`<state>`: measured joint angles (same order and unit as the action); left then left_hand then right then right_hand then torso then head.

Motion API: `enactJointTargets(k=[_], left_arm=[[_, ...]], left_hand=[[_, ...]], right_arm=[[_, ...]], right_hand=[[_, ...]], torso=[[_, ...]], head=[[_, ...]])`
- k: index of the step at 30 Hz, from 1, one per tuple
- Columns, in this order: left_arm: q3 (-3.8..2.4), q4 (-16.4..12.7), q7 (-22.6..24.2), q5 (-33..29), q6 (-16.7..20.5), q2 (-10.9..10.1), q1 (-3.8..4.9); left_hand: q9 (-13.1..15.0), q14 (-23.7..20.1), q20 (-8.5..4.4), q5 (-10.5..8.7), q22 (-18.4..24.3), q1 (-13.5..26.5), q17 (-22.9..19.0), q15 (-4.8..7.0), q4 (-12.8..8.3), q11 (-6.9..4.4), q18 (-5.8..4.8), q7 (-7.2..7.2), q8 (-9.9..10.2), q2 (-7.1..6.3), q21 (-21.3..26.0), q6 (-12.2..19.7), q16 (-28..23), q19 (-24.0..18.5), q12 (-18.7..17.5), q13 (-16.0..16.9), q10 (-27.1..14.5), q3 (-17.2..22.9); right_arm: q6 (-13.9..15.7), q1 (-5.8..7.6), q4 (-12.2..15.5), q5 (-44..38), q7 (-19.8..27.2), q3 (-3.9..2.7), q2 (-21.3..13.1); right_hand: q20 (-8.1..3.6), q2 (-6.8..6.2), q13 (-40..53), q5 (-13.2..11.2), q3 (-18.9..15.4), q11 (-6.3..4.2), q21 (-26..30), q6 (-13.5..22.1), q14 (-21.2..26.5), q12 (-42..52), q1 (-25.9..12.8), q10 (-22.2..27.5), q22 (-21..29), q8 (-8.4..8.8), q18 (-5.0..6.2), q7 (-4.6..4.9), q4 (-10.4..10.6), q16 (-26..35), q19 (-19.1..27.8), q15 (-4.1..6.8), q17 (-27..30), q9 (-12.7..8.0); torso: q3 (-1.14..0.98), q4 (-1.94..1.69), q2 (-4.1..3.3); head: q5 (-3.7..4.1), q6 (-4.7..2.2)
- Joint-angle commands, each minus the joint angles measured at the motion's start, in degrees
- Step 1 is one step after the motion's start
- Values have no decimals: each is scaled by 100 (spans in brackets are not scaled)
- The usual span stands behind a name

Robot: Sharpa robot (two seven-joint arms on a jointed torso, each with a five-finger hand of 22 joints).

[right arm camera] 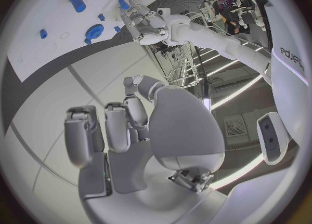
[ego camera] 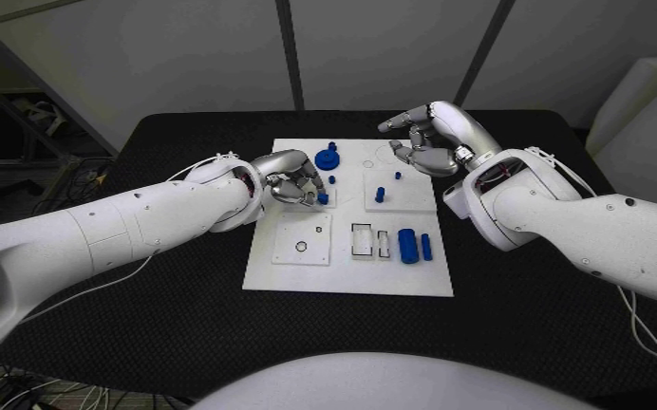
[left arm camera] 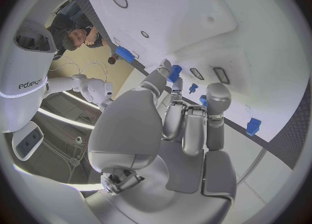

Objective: Assemble the parts on the task board

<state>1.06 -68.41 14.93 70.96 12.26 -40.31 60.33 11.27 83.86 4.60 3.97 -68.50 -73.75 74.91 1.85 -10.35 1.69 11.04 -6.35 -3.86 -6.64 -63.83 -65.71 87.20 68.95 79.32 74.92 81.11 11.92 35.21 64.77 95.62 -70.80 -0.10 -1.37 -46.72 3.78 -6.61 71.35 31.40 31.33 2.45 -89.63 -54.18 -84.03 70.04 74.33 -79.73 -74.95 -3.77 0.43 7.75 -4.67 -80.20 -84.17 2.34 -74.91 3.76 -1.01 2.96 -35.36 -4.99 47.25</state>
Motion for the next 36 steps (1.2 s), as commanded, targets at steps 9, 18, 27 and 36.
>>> enactJointTargets(k=[9,18,27,36], left_arm=[[-3,-29,-54,12,2,-38,8],[-3,-52,-57,12,22,-85,8],[-49,-107,-64,12,93,-192,7],[-246,-360,-142,-84,56,-405,17]], left_hand=[[-24,384,34,23,-14,-56,922,-40,10,39,-376,6,22,-25,16,52,4,9,-33,690,-1,-69],[-42,384,36,26,-19,-113,921,-36,29,31,-374,16,3,6,20,19,6,17,-35,683,-7,-137],[-89,380,45,32,-21,-168,909,-51,40,56,-376,-18,28,20,27,123,2,22,-62,658,-32,-204],[-149,211,86,27,224,-222,525,-94,101,102,-300,-72,15,66,374,298,-195,-226,-831,71,-647,-345]], right_arm=[[-36,11,-3,-35,2,-2,2],[-38,10,-9,-35,0,-2,2],[-36,10,-38,-35,0,-2,-4],[-35,10,-85,-35,-4,-2,-17]], right_hand=[[34,-3,3,14,3,-8,-37,-43,-301,-18,-48,25,-1505,4,-43,-4,-24,9,-583,-20,-112,4],[34,-3,3,14,3,-8,-37,-43,-301,-18,-48,25,-1505,4,-43,-4,-24,9,-583,-20,-112,4],[34,-3,3,14,3,-8,-37,-43,-301,-18,-48,25,-1505,4,-43,-4,-24,9,-583,-20,-112,4],[33,-10,4,13,6,-9,-37,-39,-303,-18,-52,25,-1505,8,-43,-5,-38,3,-583,-19,-120,3]], torso=[[-1,-1,-1],[0,-4,2],[1,-3,3],[-5,0,7]], head=[[-5,10],[-11,21],[-28,23],[-23,11]])
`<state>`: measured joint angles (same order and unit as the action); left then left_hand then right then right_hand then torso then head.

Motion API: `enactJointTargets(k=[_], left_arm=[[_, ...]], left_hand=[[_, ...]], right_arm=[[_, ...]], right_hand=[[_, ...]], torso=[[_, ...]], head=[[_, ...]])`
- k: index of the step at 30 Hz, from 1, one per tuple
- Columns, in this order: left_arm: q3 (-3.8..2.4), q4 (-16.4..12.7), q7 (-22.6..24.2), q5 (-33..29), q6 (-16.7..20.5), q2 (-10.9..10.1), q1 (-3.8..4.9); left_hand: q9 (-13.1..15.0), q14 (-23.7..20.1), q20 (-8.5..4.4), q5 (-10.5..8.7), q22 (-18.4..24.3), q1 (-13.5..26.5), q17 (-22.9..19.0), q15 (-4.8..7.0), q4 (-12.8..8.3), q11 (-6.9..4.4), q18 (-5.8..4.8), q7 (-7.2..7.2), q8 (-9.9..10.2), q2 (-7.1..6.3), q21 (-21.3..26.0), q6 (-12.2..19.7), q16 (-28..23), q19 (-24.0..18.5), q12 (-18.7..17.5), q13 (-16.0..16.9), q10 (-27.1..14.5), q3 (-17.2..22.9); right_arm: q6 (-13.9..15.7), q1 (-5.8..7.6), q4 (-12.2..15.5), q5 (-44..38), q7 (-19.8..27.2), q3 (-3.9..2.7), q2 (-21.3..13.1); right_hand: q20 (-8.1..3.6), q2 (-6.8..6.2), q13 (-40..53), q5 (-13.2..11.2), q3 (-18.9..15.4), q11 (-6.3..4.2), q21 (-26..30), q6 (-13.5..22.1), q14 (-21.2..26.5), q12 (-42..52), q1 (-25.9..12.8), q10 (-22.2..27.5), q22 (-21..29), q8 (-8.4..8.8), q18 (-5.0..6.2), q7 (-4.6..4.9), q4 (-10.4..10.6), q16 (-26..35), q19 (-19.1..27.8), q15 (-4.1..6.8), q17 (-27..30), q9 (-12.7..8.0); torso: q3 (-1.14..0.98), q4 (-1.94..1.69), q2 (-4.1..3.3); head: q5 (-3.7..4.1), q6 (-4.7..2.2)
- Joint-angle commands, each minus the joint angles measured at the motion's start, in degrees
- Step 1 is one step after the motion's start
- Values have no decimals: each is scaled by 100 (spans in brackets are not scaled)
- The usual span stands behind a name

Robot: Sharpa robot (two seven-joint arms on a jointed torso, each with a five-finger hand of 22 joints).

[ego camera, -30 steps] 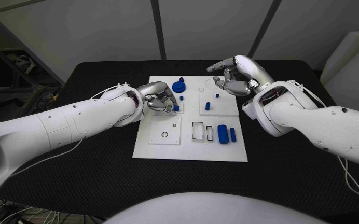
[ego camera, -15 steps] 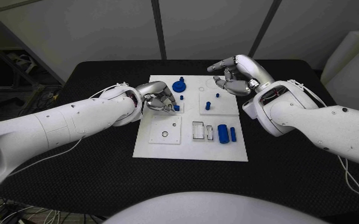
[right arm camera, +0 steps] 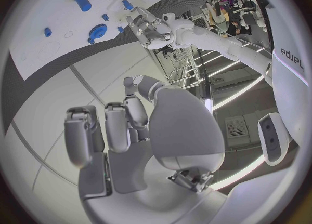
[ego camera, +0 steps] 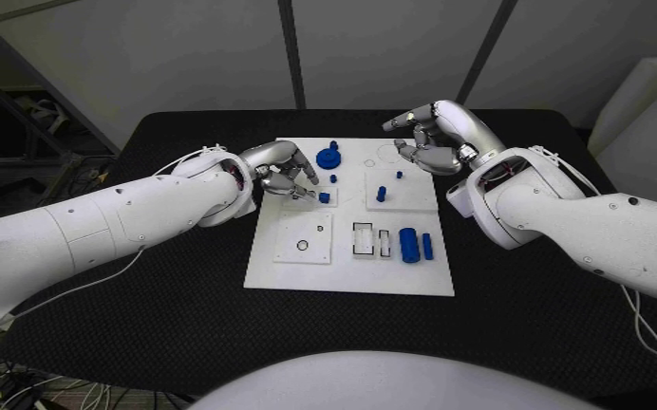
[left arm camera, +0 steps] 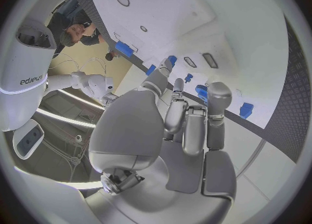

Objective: Assemble the parts on the task board

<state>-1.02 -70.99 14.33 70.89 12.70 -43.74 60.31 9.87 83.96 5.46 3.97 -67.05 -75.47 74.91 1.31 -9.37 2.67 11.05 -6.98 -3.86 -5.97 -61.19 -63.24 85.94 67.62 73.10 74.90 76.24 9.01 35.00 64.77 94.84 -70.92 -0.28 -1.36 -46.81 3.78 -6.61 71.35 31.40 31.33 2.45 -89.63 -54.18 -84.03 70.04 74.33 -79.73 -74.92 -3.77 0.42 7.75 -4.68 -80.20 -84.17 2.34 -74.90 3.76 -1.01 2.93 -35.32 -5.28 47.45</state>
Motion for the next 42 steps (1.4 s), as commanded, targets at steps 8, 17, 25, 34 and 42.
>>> enactJointTargets(k=[8,17,25,34,42], left_arm=[[-154,-608,-608,-97,-679,-382,264],[-103,-951,-1320,601,-1470,-394,830],[306,-916,-1732,1313,-2030,-69,1431],[801,-741,-1809,1885,-2235,442,1802],[967,-743,-1815,2258,-2304,646,1847]], left_hand=[[15,-205,2,491,771,212,-512,-22,425,-3,-121,2,-37,116,1057,183,-759,-599,-1197,-832,-704,-343],[651,133,-177,1066,471,796,-20,153,1396,-204,-249,225,-407,39,637,-150,-498,17,-913,-767,-357,-620],[1760,245,-260,859,282,670,251,216,2503,-280,-307,315,-813,-252,430,53,-347,263,-604,-609,-174,-689],[2415,235,-228,507,293,598,262,196,2608,-243,-309,269,-896,-353,504,376,-357,231,-586,-646,-226,-754],[2551,244,-196,207,279,371,317,159,2600,-202,-307,225,-764,-449,520,612,-326,223,-571,-665,-250,-796]], right_arm=[[-39,11,-66,-23,-9,-3,-31],[-82,12,-121,-23,-42,-3,-34],[-130,13,-136,-23,-70,-3,-17],[-146,15,-155,-23,-90,-4,4],[-128,16,-180,-23,-88,-5,10]], right_hand=[[33,-12,-5,13,5,-9,-37,-37,-301,-28,-54,31,-1508,9,-42,-5,-40,9,-583,-18,-111,2],[34,-33,-23,-2,-8,-4,-37,-15,-297,-50,-88,43,-1508,17,-42,2,-43,20,-583,-21,-94,-2],[35,-37,-23,-10,-14,-2,-37,-10,-297,-51,-102,44,-1508,18,-42,3,-41,18,-583,-22,-98,-2],[36,-45,-49,-16,-20,-1,-27,-2,-292,-80,-115,60,-1499,19,-39,4,-41,35,-576,-23,-74,-3],[39,-68,-203,-20,-22,1,101,25,-256,-262,-146,168,-1382,20,1,5,-52,134,-489,-26,59,-4]], torso=[[-7,0,7],[-9,12,8],[-9,14,0],[-4,10,-7],[-4,9,-4]], head=[[-3,-26],[-12,-45],[-7,-64],[6,-39],[32,2]])
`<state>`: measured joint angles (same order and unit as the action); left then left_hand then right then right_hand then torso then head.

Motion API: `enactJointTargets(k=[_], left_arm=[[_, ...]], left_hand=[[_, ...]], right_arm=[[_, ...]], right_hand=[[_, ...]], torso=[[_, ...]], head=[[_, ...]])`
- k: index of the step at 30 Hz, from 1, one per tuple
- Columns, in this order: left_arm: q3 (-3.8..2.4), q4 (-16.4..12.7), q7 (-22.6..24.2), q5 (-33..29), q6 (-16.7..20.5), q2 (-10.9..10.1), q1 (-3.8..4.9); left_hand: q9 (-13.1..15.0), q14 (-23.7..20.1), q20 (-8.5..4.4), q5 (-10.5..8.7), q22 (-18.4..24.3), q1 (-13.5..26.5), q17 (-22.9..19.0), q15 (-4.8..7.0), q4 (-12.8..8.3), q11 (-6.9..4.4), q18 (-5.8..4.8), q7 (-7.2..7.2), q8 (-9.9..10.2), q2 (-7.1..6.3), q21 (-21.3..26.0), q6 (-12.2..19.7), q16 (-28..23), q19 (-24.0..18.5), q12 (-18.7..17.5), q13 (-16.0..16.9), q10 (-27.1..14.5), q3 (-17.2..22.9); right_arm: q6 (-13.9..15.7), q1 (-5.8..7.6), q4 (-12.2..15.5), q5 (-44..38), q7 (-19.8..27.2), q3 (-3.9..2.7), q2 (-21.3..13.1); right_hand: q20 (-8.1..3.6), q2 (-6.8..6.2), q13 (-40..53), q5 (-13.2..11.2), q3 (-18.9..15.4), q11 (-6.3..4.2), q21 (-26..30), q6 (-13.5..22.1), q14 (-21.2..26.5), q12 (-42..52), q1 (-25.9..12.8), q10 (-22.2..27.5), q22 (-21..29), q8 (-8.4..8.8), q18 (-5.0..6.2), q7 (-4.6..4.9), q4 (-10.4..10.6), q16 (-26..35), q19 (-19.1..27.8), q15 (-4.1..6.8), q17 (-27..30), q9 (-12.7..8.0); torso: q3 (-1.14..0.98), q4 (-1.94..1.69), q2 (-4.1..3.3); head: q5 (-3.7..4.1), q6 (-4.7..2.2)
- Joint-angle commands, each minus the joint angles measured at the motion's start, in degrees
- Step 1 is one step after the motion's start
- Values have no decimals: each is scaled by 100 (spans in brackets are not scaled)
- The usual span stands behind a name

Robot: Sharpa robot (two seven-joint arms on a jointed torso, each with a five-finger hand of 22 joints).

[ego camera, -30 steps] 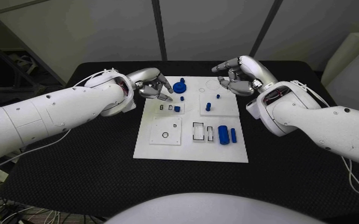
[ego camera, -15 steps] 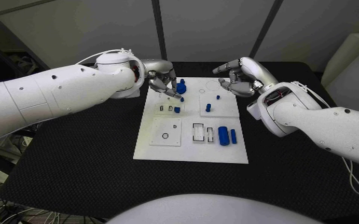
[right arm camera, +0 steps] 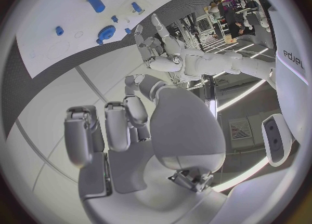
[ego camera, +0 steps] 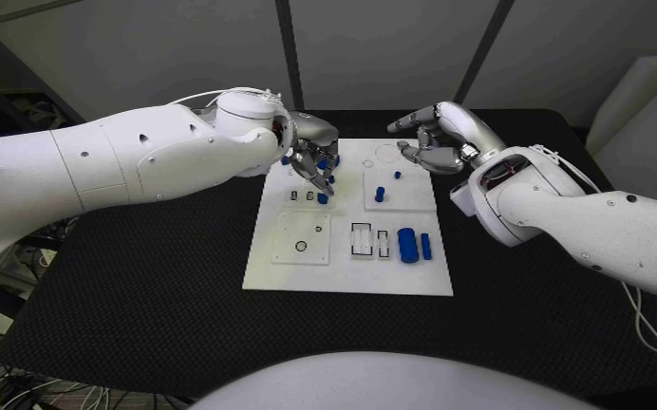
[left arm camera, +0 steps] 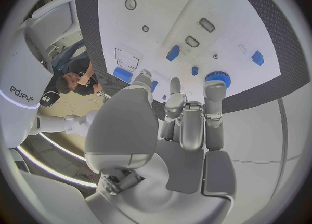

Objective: Assemble the parts on the task board

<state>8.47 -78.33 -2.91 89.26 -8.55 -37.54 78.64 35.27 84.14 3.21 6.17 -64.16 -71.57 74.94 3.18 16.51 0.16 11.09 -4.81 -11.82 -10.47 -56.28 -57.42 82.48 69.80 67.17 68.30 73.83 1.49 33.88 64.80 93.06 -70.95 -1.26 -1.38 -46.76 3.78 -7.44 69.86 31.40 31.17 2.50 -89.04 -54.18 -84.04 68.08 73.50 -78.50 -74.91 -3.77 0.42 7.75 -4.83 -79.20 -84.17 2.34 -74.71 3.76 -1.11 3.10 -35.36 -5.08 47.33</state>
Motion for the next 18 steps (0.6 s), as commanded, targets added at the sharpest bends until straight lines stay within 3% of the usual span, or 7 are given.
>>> enactJointTargets(k=[1,6,10,13,18], left_arm=[[36,-18,-101,469,-191,41,18],[151,-59,-158,678,-280,92,31],[242,-79,-188,797,-314,121,36],[301,-75,-197,851,-324,141,37],[378,-11,-178,896,-304,182,36]], left_hand=[[24,228,32,-9,-15,5,319,-31,20,53,-311,6,34,8,26,26,24,7,26,-5,-8,-53],[63,229,41,-8,-18,83,329,-38,25,59,-309,1,59,6,34,50,30,3,19,-23,-23,-87],[63,218,54,-140,3,49,313,-50,11,69,-299,-17,177,-26,82,207,18,-29,0,-54,-59,-107],[53,216,60,-169,3,18,315,-56,9,76,-297,-28,229,-29,92,259,18,-36,9,-55,-62,-107],[46,215,66,-174,-1,-44,319,-61,-4,81,-296,-33,264,-26,96,279,20,-37,19,-54,-63,-95]], right_arm=[[-10,13,-6,-18,13,-4,6],[62,14,-41,131,48,-5,7],[150,15,-70,427,84,-5,3],[209,16,-102,765,155,-5,-1],[226,19,-167,1374,304,-6,-9]], right_hand=[[40,13,-101,-20,-3,-3,77,32,-244,-121,-71,76,-1352,19,12,5,-39,65,-465,-26,79,-4],[43,-15,-749,-17,39,4,555,100,-88,-883,-121,494,-935,15,154,10,-72,487,-144,-29,580,-2],[42,-56,-1585,-8,87,8,1150,116,100,-1851,-160,989,-441,7,310,11,-98,1065,227,-26,1207,3],[45,-98,-2431,-13,134,18,2060,58,389,-2819,-201,1462,292,-4,521,16,-108,1935,763,-32,2074,10],[67,-165,-2911,-38,137,41,3874,-148,955,-3335,-219,1706,1691,-38,876,30,-148,3632,1783,-79,3588,24]], torso=[[5,-8,0],[5,-13,-1],[8,-10,-7],[8,-8,-5],[9,-11,-3]], head=[[12,12],[26,13],[36,-1],[38,-5],[47,-24]])
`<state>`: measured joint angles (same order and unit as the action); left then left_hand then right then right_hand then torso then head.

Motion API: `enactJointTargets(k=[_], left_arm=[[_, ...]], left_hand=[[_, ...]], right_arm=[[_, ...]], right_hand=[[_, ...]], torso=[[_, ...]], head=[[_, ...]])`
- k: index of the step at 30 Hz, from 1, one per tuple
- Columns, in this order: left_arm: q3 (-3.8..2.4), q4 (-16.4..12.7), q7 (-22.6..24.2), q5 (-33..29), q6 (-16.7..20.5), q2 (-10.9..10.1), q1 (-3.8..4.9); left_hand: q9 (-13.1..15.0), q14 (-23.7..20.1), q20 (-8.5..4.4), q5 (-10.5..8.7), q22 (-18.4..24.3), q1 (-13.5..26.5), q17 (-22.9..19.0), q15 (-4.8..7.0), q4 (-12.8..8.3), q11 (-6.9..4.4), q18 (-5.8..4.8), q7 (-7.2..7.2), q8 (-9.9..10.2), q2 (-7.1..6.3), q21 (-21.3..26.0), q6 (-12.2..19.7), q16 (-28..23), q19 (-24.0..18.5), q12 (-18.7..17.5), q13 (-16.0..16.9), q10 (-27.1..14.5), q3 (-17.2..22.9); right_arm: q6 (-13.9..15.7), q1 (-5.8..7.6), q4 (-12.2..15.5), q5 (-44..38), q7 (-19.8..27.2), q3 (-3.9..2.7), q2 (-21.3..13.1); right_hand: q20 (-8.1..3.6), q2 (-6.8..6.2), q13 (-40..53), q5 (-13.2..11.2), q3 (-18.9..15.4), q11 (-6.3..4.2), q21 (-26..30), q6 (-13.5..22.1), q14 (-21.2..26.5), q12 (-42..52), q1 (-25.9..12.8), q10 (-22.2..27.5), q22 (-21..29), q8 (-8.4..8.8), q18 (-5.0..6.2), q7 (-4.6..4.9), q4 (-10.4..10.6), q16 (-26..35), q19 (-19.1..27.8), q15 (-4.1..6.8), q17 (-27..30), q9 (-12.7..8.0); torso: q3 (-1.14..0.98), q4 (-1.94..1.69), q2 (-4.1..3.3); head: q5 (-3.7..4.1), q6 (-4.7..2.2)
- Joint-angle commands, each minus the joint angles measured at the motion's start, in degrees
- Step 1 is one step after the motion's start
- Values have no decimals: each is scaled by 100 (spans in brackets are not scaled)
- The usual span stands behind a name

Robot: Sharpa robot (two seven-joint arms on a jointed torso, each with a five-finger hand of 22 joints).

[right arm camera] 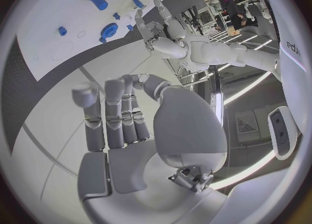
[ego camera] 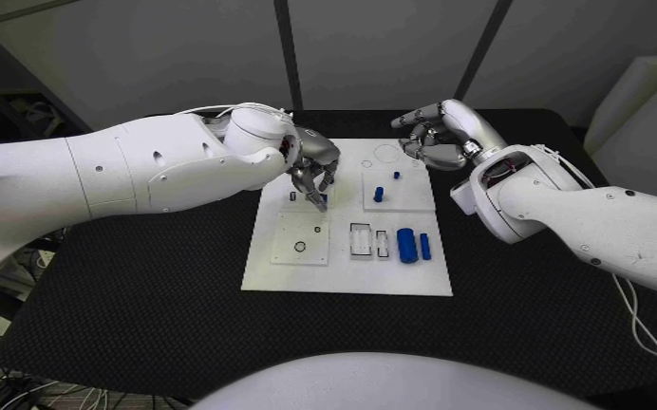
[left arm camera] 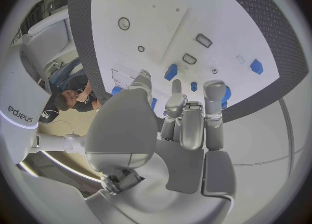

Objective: Assemble the parts on the task board

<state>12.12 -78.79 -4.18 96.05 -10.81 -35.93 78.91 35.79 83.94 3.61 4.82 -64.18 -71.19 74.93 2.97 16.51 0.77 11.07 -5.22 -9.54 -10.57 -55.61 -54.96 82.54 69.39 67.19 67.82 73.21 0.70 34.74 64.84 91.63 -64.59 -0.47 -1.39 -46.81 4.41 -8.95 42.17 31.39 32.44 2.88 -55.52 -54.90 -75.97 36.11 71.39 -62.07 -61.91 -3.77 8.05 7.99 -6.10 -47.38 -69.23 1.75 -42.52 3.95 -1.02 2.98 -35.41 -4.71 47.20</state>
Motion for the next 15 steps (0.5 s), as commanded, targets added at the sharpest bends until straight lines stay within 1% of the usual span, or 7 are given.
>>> enactJointTargets(k=[1,5,6,11,12,14,15], left_arm=[[21,52,-49,222,-68,30,9],[38,99,-53,233,-34,53,7],[41,112,-54,248,-26,58,7],[47,170,-59,308,20,82,7],[47,178,-58,312,29,87,6],[48,192,-55,318,40,97,6],[48,205,-51,323,43,109,6]], left_hand=[[-7,235,26,-38,-2,-99,319,-41,-7,21,-294,7,41,-11,28,32,14,4,18,-7,-1,-11],[-8,235,30,-40,-10,-180,323,-44,-20,23,-294,5,59,16,25,20,16,8,31,-4,2,17],[-8,235,30,-41,-12,-193,322,-44,-21,23,-294,5,62,22,24,17,15,9,33,-4,3,22],[-8,234,32,-45,-14,-235,319,-44,-28,24,-294,4,71,37,27,10,13,9,39,-3,4,35],[-8,233,32,-45,-14,-238,317,-44,-28,24,-294,4,71,38,27,9,12,9,40,-3,4,36],[-8,232,32,-45,-7,-242,313,-45,-28,24,-291,4,73,42,37,9,9,3,37,-7,2,38],[-8,232,32,-45,-4,-247,313,-45,-28,24,-291,4,74,46,41,8,9,1,38,-7,2,41]], right_arm=[[139,16,-35,835,247,-4,-7],[140,17,-65,1043,297,-4,-12],[140,18,-69,1074,305,-4,-14],[144,19,-84,1154,328,-4,-13],[145,19,-85,1160,330,-5,-12],[144,19,-88,1169,333,-5,-10],[141,19,-91,1176,334,-5,-7]], right_hand=[[8,-9,-231,-43,-9,6,804,-119,179,-214,2,88,600,-39,163,10,-33,584,436,-34,438,5],[37,9,-504,-49,-125,26,1413,-175,163,-382,39,101,1040,-2,237,22,-81,932,679,-45,592,-10],[37,24,-542,-41,-134,28,1459,-181,160,-405,49,109,1071,-1,244,22,-88,980,688,-49,611,-10],[44,49,-691,-32,-195,40,1565,-175,133,-467,71,113,1128,8,243,26,-116,1170,680,-59,682,-15],[44,52,-705,-31,-202,41,1575,-175,128,-472,73,112,1134,8,243,27,-119,1190,679,-59,689,-15],[45,55,-728,-28,-211,42,1590,-174,122,-478,76,111,1141,8,243,28,-124,1219,676,-61,699,-15],[46,57,-736,-28,-215,43,1596,-173,119,-481,77,111,1144,8,242,28,-125,1229,675,-61,702,-15]], torso=[[0,0,1],[-1,6,0],[-3,7,0],[1,6,1],[-3,5,0],[-1,5,-2],[-4,1,-1]], head=[[10,-14],[8,-25],[13,-26],[19,-22],[23,-17],[28,-17],[32,-14]])
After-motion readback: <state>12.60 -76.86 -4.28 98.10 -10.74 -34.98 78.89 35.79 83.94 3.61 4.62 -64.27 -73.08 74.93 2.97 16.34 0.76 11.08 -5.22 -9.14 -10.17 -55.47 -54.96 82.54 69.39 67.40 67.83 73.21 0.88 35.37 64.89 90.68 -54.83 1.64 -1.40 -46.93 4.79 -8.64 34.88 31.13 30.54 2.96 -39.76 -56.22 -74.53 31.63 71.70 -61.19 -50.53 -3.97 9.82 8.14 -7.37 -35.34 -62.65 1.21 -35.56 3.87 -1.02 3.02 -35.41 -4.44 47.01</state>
